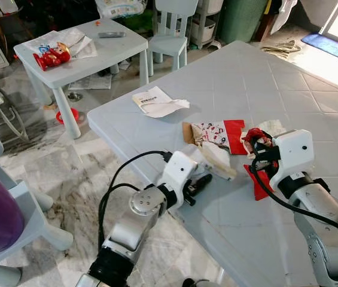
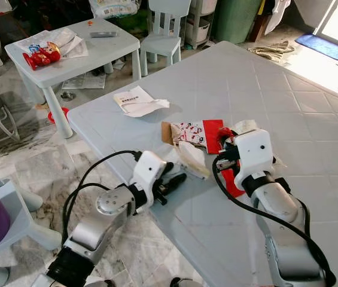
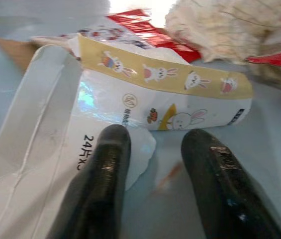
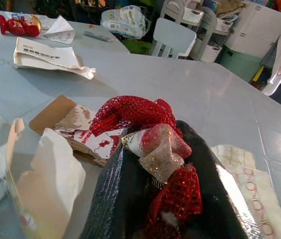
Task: Picking trash to rubbish bin
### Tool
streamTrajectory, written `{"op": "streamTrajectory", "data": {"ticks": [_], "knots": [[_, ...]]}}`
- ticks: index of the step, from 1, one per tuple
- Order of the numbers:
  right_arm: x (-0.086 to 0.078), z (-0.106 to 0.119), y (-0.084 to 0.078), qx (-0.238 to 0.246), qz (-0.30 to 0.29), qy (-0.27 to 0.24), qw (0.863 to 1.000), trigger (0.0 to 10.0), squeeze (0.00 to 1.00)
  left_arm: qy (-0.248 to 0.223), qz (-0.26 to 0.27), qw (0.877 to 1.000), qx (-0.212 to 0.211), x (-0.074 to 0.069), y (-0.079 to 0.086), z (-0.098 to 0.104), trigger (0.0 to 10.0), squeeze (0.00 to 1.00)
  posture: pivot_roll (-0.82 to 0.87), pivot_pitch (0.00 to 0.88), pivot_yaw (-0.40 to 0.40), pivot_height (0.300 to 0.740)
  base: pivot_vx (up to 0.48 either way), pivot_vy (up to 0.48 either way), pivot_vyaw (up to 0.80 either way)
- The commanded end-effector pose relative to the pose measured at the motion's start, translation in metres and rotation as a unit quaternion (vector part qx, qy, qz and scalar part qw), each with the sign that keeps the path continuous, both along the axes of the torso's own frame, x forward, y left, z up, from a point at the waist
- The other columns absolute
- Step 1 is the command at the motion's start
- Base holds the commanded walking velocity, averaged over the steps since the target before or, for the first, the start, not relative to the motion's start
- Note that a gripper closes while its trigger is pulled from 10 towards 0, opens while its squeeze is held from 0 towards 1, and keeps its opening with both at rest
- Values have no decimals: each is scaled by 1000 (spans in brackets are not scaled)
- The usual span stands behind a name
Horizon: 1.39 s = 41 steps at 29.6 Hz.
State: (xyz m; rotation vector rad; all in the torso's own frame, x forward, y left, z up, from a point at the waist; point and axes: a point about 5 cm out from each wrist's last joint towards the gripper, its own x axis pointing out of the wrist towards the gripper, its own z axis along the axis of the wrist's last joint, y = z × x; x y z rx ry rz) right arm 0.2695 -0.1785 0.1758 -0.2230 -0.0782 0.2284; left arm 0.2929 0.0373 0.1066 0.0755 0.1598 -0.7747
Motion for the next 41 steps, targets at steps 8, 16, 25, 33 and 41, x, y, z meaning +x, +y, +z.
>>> {"op": "streamTrajectory", "data": {"ticks": [8, 16, 25, 33, 41], "knots": [[2, 1, 2, 0, 4, 0, 1000, 0, 0, -17, 64, 998, -5, -6, 15, 1, 0, 0, -42, 116, -95, 740, 0, 0, 0], [4, 2, 4, 0, 8, -1, 1000, 0, 0, -80, 123, 988, -39, 0, 23, 22, 0, 0, -37, 115, -99, 740, 0, 0, 0], [4, 2, 5, 0, 7, -3, 1000, 0, 0, -136, 151, 977, -63, 9, 26, 42, 0, 0, -40, 112, -98, 740, 0, 0, 0], [4, 1, 4, -1, 7, -3, 1000, 0, 0, -173, 192, 963, -72, 10, 38, 58, 10000, 1000, -39, 111, -95, 740, 0, 0, 0], [5, 2, 3, -1, 6, -4, 1000, 0, 0, -185, 166, 964, -92, -11, 54, 58, 10000, 1000, -26, 108, -93, 740, 0, 0, 0]]}}
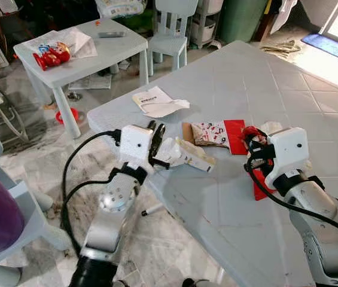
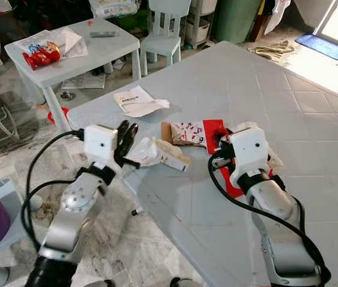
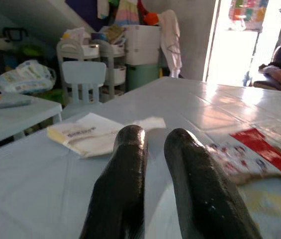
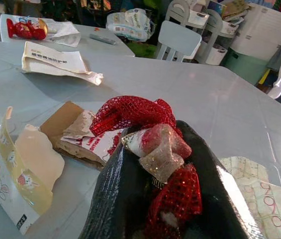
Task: Picking trash to rubbish bin
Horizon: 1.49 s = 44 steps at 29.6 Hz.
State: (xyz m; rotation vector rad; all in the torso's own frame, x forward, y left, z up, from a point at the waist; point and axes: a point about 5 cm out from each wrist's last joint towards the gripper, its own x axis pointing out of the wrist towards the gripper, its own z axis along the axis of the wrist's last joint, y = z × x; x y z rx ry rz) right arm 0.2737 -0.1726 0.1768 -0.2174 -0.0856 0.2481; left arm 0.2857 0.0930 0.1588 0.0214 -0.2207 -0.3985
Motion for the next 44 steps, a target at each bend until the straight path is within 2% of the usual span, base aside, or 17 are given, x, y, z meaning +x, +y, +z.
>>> {"op": "streamTrajectory", "data": {"ticks": [1, 2, 4, 7, 15, 17, 23, 31, 35, 39, 44], "knots": [[1, 0, -4, -4, -5, -1, 1000, 0, 0, -18, -19, 1000, -1, -8, 1, 6, 10000, 1000, -18, 109, -92, 740, 0, 0, 0], [2, -1, -5, -4, -5, 0, 1000, 0, 0, -30, -24, 999, 3, -18, 8, 8, 10000, 1000, -1, 107, -91, 740, 0, 0, 0], [2, -2, -3, -2, -3, 1, 1000, 0, 0, -36, -27, 999, 6, -26, 14, 11, 10000, 1000, 10, 105, -92, 740, 0, 0, 0], [4, -4, 0, 0, 1, 1, 1000, 0, 0, -38, -28, 999, 8, -33, 19, 13, 10000, 1000, 28, 99, -94, 740, 0, 0, 0], [15, -3, 9, 9, 17, -6, 1000, 0, 0, -12, -57, 996, 69, -58, 30, 1, 10000, 1000, 83, 73, -104, 740, 0, 0, 0], [17, -3, 10, 10, 19, -7, 1000, 0, 0, -5, -66, 995, 81, -59, 31, -1, 10000, 1000, 92, 72, -106, 740, 0, 0, 0], [19, -4, 15, 14, 24, -10, 1000, 0, 0, 10, -105, 987, 125, -56, 32, -8, 10000, 1000, 88, 68, -101, 740, 0, 0, 0], [17, -5, 8, 12, 12, -14, 1000, 0, 0, 33, -163, 968, 185, -50, 33, -17, 10000, 1000, 72, 73, -89, 740, 0, 0, 0], [16, -4, 9, 12, 12, -14, 1000, 0, 0, 38, -174, 964, 199, -46, 34, -19, 10000, 1000, 65, 78, -89, 740, 0, 0, 0], [15, -5, 7, 11, 10, -13, 1000, 0, 0, 44, -186, 953, 236, -38, 38, -24, 10000, 1000, 57, 85, -89, 740, 0, 0, 0], [15, -4, 6, 10, 8, -14, 1000, 0, 0, 55, -192, 945, 259, -29, 44, -29, 10000, 1000, 51, 90, -88, 740, 0, 0, 0]]}}
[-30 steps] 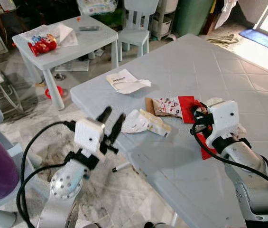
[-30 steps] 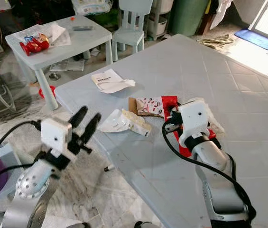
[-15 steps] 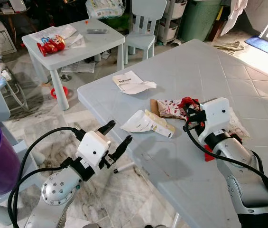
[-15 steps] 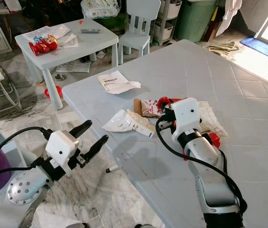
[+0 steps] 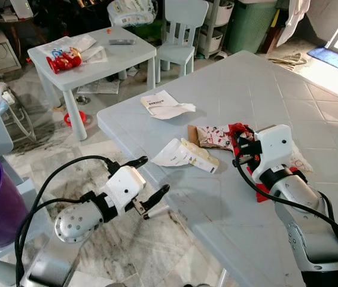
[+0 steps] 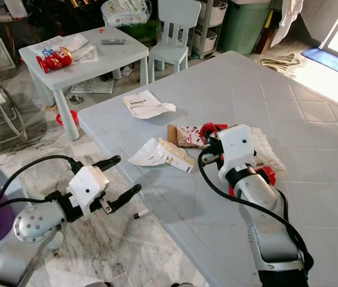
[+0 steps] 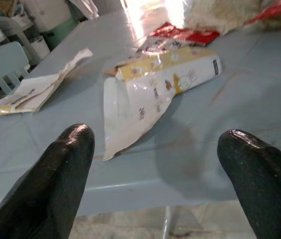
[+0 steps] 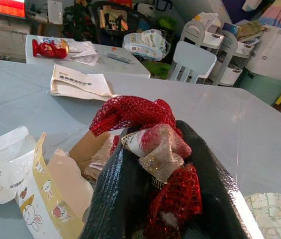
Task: Picking trash to rubbish bin
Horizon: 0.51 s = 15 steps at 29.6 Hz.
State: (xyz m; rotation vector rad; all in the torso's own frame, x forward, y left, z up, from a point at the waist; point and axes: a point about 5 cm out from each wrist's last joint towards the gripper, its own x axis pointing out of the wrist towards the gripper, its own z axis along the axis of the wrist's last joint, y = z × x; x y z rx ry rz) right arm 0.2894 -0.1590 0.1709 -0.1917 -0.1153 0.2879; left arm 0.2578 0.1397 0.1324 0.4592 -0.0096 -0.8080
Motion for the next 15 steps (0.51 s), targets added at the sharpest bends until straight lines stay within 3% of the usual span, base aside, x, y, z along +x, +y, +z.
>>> {"op": "streamTrajectory", "data": {"ticks": [1, 9, 14, 15], "knots": [[-1, 2, -8, -4, -15, -2, 1000, 0, 0, 3, -14, 1000, 14, 1, -2, -4, 10000, 1000, 51, 90, -88, 740, 0, 0, 0], [-2, 2, -8, -4, -16, -3, 1000, 0, 0, -2, -17, 999, 32, 14, 0, -8, 10000, 1000, 36, 94, -88, 740, 0, 0, 0], [-2, 3, -9, -5, -20, -4, 1000, 0, 0, -25, -14, 998, 60, 30, 3, -9, 10000, 984, 27, 95, -86, 740, 0, 0, 0], [-2, 3, -9, -5, -20, -4, 1000, 0, 0, -28, -10, 998, 63, 33, 4, -9, 10000, 137, 26, 95, -86, 740, 0, 0, 0]]}}
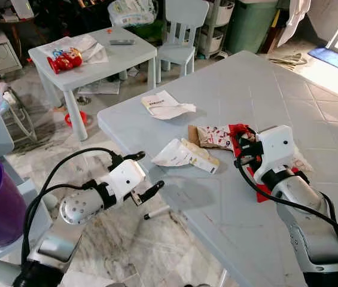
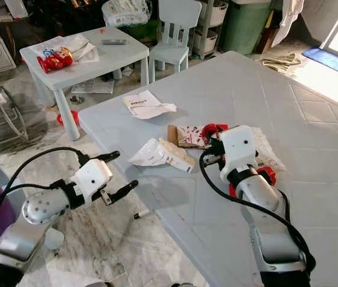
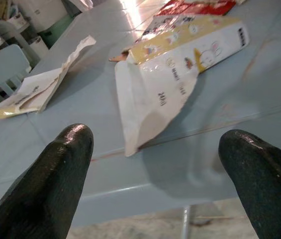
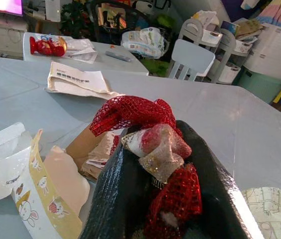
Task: Picking trash to rubbish bin
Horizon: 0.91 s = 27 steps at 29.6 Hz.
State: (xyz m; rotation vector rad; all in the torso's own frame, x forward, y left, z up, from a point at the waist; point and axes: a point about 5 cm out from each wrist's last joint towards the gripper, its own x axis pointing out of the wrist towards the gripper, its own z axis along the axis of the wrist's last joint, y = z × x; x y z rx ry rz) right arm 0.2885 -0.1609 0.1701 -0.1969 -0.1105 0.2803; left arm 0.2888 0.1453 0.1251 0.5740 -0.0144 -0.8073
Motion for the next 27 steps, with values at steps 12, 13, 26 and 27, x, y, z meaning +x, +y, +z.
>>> {"op": "streamTrajectory", "data": {"ticks": [12, 13, 26, 27], "knots": [[-3, 4, -7, -1, -20, -6, 1000, 0, 0, -28, 7, 1000, 7, 22, -5, -3, 10000, 0, 15, 97, -83, 740, 0, 0, 0], [-3, 4, -7, -1, -20, -6, 1000, 0, 0, -29, 7, 1000, 6, 22, -5, -3, 10000, 0, 15, 97, -83, 740, 0, 0, 0], [-4, 4, -6, 0, -18, -5, 1000, 0, 0, -51, 6, 998, -30, 31, -28, -1, 10000, 0, 7, 100, -85, 740, 0, 0, 0], [-4, 4, -6, 0, -19, -5, 1000, 0, 0, -50, 5, 998, -30, 32, -29, -1, 10000, 0, 7, 100, -85, 740, 0, 0, 0]]}}
